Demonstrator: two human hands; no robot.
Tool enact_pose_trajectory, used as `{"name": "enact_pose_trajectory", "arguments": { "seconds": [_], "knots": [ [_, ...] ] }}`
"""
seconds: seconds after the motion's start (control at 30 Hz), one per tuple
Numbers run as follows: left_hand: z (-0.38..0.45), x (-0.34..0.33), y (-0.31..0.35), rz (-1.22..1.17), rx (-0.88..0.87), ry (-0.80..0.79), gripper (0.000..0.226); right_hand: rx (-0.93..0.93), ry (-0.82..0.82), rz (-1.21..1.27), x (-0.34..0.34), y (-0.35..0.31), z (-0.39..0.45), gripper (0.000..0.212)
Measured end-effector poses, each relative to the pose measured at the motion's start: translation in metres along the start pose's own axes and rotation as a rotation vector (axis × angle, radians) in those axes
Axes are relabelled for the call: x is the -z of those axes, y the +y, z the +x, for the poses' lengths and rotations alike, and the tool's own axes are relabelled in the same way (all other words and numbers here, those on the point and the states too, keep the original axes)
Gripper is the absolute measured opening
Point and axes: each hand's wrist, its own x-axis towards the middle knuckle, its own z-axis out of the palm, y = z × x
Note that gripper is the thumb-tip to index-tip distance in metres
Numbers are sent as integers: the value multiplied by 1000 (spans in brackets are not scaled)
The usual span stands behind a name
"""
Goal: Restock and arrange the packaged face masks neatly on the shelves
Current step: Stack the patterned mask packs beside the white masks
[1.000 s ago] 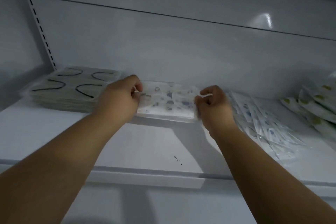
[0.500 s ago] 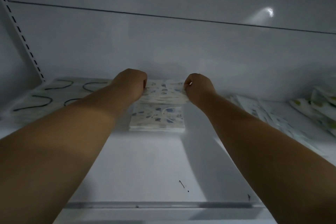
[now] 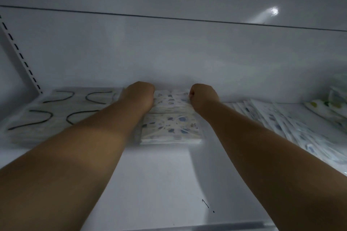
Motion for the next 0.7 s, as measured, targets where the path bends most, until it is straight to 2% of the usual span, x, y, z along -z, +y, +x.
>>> {"name": "enact_pose_trajectory", "arguments": {
  "seconds": [0.23, 0.4, 0.47, 0.7],
  "knots": [
    [-2, 6, 6, 58, 16, -17, 28, 27, 16, -147, 4, -4, -1, 22],
    [-13, 28, 10, 28, -28, 110, 32, 57, 104, -95, 30, -5, -10, 26],
    [-23, 30, 15, -31, -77, 174, 27, 66, 141, -64, 39, -4, -18, 27],
    [-76, 20, 59, -262, -222, 241, 27, 87, 264, 8, 63, 10, -70, 27]
  ]
}}
